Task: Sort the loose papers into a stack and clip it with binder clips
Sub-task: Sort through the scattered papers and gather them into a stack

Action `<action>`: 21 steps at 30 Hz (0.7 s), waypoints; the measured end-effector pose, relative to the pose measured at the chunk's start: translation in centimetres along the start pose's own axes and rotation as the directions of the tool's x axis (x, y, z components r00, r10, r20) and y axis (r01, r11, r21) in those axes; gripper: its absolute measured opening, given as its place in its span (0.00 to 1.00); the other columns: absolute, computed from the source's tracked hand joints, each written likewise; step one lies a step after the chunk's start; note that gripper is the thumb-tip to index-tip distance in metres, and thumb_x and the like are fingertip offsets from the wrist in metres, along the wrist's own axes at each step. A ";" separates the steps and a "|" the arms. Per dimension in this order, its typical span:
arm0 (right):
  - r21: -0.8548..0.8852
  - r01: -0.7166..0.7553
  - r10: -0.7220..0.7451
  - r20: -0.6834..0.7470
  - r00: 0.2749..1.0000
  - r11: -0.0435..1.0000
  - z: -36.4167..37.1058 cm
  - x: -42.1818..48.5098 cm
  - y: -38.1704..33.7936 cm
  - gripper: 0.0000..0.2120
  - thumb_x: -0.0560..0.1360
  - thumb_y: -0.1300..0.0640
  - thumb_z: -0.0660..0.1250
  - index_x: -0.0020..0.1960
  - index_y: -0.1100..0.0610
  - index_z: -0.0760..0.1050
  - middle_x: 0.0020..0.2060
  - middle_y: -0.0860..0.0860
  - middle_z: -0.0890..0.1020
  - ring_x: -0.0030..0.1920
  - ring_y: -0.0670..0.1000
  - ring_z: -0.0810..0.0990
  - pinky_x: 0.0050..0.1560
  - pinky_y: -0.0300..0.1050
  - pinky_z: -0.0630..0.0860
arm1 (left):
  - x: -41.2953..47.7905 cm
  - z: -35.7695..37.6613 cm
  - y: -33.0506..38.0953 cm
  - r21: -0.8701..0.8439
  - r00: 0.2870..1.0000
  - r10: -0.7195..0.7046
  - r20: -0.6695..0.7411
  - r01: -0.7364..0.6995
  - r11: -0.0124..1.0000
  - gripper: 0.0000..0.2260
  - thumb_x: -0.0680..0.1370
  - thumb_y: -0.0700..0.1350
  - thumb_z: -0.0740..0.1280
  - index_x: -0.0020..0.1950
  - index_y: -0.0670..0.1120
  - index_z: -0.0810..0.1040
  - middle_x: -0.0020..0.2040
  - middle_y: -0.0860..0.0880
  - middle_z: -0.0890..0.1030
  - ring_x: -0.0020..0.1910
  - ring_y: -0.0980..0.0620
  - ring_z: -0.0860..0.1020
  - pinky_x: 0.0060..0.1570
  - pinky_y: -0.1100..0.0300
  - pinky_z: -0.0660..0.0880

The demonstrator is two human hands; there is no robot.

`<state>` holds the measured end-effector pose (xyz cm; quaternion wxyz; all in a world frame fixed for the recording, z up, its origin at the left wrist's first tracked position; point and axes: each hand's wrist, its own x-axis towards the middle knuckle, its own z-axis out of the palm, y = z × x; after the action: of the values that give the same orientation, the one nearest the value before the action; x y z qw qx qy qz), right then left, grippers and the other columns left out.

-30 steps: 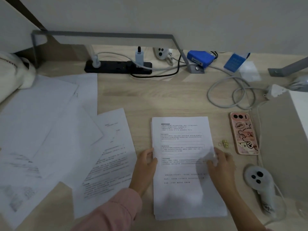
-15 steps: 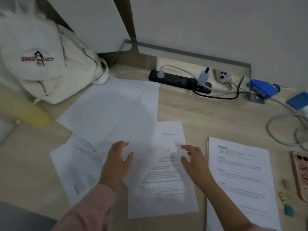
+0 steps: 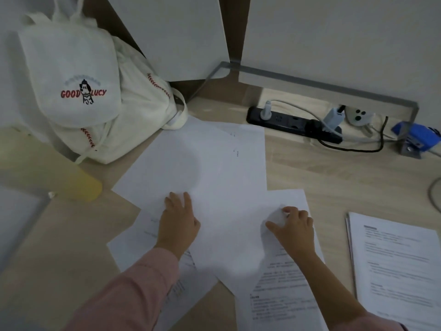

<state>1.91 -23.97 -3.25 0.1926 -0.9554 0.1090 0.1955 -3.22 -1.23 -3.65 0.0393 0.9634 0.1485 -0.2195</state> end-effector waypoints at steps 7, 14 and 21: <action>0.126 0.020 -0.032 0.095 0.995 0.992 0.4 0.3 -0.7 0.20 0.73 0.49 0.66 0.59 0.60 0.69 0.53 0.56 0.75 0.52 0.55 0.73 0.47 0.46 0.70 | 0.7 -1.0 -0.3 0.233 0.996 -0.008 0.093 -0.014 0.972 0.35 0.65 0.55 0.74 0.65 0.34 0.72 0.56 0.24 0.75 0.53 0.36 0.80 0.38 0.61 0.79; 0.233 0.082 -0.109 0.110 0.988 0.969 0.7 -0.3 -0.5 0.08 0.77 0.53 0.60 0.47 0.58 0.69 0.39 0.50 0.75 0.34 0.43 0.71 0.31 0.35 0.65 | 1.1 0.2 -0.7 0.315 0.995 0.085 0.051 -0.097 0.944 0.31 0.61 0.57 0.75 0.56 0.38 0.80 0.47 0.28 0.81 0.41 0.37 0.83 0.26 0.59 0.78; 0.264 0.102 -0.125 0.072 0.989 0.959 0.4 -1.0 -0.3 0.12 0.77 0.54 0.61 0.48 0.65 0.72 0.39 0.53 0.76 0.34 0.46 0.71 0.32 0.35 0.65 | 1.1 0.9 0.2 0.318 0.995 0.091 0.039 -0.099 0.943 0.26 0.81 0.43 0.48 0.73 0.32 0.41 0.69 0.20 0.53 0.69 0.27 0.61 0.60 0.53 0.72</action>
<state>0.95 -23.45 -3.08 0.3315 -0.9171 0.0699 0.2101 -2.60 -1.24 -4.97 -0.1047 0.9605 0.0641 -0.2497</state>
